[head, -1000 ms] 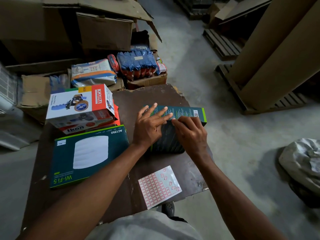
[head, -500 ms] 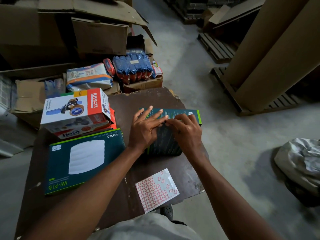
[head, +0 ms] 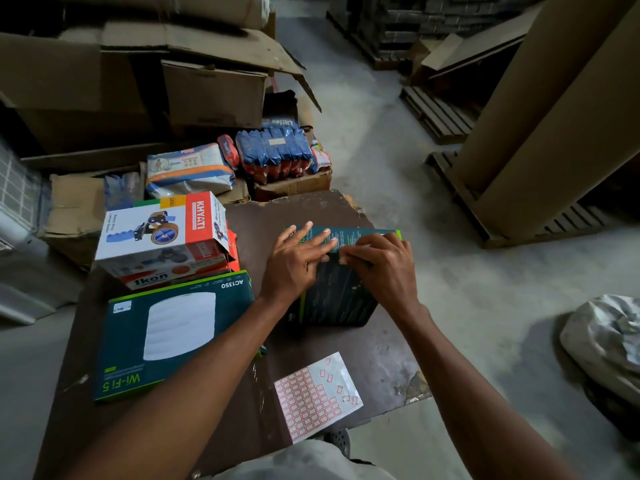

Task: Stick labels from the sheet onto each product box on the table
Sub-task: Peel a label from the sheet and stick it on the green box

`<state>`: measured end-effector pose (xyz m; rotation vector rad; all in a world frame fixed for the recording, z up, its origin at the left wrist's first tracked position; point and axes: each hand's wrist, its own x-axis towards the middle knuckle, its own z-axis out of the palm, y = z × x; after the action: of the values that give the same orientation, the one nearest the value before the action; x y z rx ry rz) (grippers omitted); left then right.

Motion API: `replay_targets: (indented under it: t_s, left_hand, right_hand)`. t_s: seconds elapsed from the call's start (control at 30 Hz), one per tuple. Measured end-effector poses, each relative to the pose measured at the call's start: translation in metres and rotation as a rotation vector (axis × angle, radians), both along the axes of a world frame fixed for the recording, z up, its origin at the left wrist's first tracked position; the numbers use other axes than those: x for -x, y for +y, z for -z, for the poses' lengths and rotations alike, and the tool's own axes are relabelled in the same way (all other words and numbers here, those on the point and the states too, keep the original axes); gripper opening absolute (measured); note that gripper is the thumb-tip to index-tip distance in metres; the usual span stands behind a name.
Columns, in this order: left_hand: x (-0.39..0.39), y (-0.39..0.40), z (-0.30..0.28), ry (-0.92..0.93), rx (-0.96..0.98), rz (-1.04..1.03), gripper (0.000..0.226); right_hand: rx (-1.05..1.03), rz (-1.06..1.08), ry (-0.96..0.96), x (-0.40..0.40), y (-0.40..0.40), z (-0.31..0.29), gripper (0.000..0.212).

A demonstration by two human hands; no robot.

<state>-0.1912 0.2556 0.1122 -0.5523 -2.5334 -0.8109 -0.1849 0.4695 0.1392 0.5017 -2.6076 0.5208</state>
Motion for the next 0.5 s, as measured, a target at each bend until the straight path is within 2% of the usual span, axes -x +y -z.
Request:
replay_targets:
  t_s: [0.17, 0.37, 0.5]
  left_hand:
    - [0.003, -0.005, 0.005, 0.004, -0.012, 0.024, 0.044]
    - [0.002, -0.013, 0.005, 0.031, 0.040, 0.095, 0.046]
    - [-0.002, -0.012, 0.009, 0.053, 0.027, 0.089, 0.048]
  right_hand:
    - [0.004, 0.051, 0.092, -0.002, -0.011, 0.014, 0.029]
    - [-0.013, -0.010, 0.114, 0.000, -0.002, 0.012, 0.018]
    - [0.011, -0.060, 0.127, -0.003, 0.002, 0.010, 0.022]
